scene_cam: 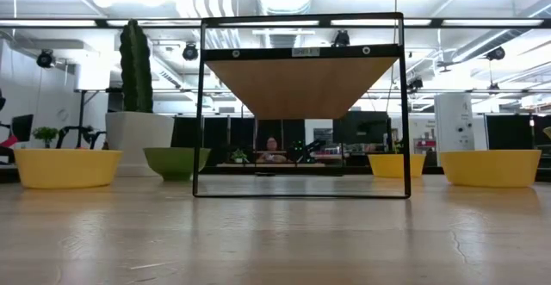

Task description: Pick & Place Mini bowls

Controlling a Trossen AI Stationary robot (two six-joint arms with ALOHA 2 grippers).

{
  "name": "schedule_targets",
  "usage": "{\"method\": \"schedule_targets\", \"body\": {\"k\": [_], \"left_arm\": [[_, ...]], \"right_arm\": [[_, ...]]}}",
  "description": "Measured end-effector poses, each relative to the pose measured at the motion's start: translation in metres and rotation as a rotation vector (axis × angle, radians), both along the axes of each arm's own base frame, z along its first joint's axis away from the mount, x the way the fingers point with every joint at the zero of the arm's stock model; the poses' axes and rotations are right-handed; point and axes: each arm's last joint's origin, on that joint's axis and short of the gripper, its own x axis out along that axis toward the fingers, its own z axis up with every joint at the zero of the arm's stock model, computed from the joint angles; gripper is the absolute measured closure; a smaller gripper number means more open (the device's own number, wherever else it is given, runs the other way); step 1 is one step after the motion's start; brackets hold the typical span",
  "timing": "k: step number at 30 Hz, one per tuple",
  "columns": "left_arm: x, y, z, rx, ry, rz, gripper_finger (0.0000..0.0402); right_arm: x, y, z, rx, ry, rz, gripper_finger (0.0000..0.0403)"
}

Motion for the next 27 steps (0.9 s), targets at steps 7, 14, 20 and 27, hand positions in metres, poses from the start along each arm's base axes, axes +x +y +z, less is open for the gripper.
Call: {"method": "schedule_targets", "body": {"k": [7,14,20,27], "left_arm": [[0.0000,0.0000,0.0000,0.000,0.000,0.000,0.0401],[0.0000,0.0000,0.0000,0.000,0.000,0.000,0.0401],[0.0000,0.0000,0.0000,0.000,0.000,0.000,0.0401],[0.0000,0.0000,0.0000,0.000,0.000,0.000,0.0401]], "right_arm": [[0.0000,0.0000,0.0000,0.001,0.000,0.000,0.0374],[0.0000,0.0000,0.0000,-0.002,-0.001,0.000,0.0374],[0.0040,0.0000,0.0032,-0.019,-0.027,0.000,0.0374],[0.0099,0.0000,0.0015,0.278,-0.003,-0.001,0.0374]]}}
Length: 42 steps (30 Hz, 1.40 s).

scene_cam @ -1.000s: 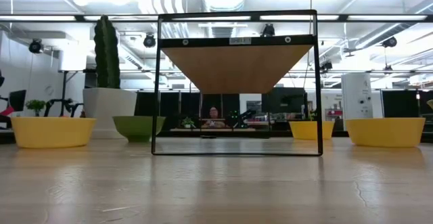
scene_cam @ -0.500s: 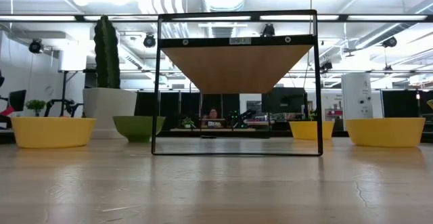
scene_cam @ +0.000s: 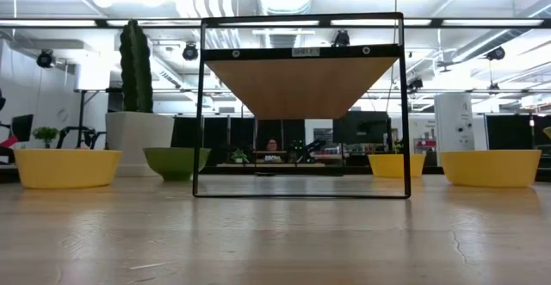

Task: Pick & Place Mini bowls
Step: Put the bottom right white bowl on the shelf

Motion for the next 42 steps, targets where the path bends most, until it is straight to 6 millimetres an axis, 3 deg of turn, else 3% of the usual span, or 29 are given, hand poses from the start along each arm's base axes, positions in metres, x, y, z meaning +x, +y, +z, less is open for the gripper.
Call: {"method": "schedule_targets", "body": {"k": [3,8,13,21,28,38,42], "left_arm": [[0.000,0.000,0.000,0.000,0.000,0.000,0.0401],[0.001,0.000,0.002,-0.029,-0.016,0.000,0.0401],[0.004,0.000,0.011,-0.286,-0.108,-0.002,0.0401],[0.005,0.001,0.024,-0.497,-0.241,-0.025,0.0401],[0.005,0.001,0.024,-0.611,-0.244,-0.046,0.0401],[0.007,0.001,0.026,-0.702,-0.258,-0.060,0.0401],[0.008,0.001,0.027,-0.704,-0.262,-0.062,0.0401]], "right_arm": [[0.004,0.000,-0.001,0.201,0.018,-0.001,0.0374],[0.014,0.000,-0.005,0.684,0.058,-0.020,0.0374],[0.031,0.002,-0.015,0.886,0.185,-0.019,0.0374],[0.068,0.021,-0.041,0.999,0.592,0.221,0.0374],[0.081,0.043,-0.072,1.075,0.969,0.199,0.0369],[0.088,0.056,-0.114,1.019,1.374,0.010,0.0270],[0.096,0.058,-0.128,0.938,1.445,-0.006,0.0245]]}}
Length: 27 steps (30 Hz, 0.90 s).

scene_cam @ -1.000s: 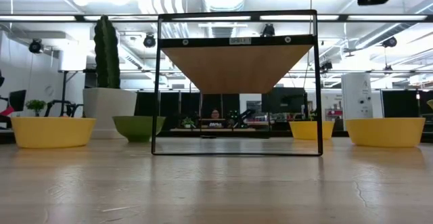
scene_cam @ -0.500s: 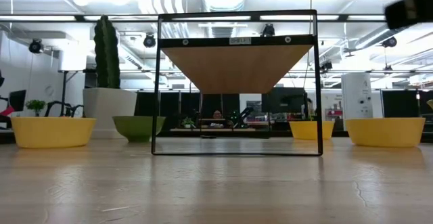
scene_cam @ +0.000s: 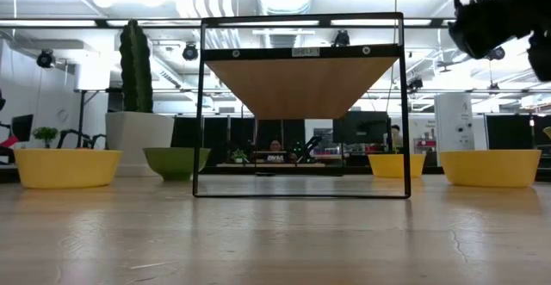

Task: Pick & Place Mini bowls
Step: Put the bottom right white bowl on the shelf

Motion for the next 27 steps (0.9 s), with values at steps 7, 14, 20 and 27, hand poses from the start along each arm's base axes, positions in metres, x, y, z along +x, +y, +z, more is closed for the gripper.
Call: {"method": "schedule_targets", "body": {"k": [7,14,20,27], "left_arm": [[0.001,0.000,0.000,0.000,0.001,0.000,0.0401],[0.001,0.000,0.000,0.000,0.001,0.000,0.0401],[0.001,0.000,0.000,0.001,0.001,0.000,0.0401],[0.001,0.000,0.000,0.005,0.002,0.002,0.0401]], "right_arm": [[0.010,0.009,-0.018,-0.076,0.034,0.108,0.0245],[0.010,0.025,-0.029,-0.146,0.054,0.204,0.0255],[0.011,0.035,-0.037,-0.193,0.065,0.228,0.0259],[0.017,0.047,-0.047,-0.195,0.055,0.257,0.0259]]}}
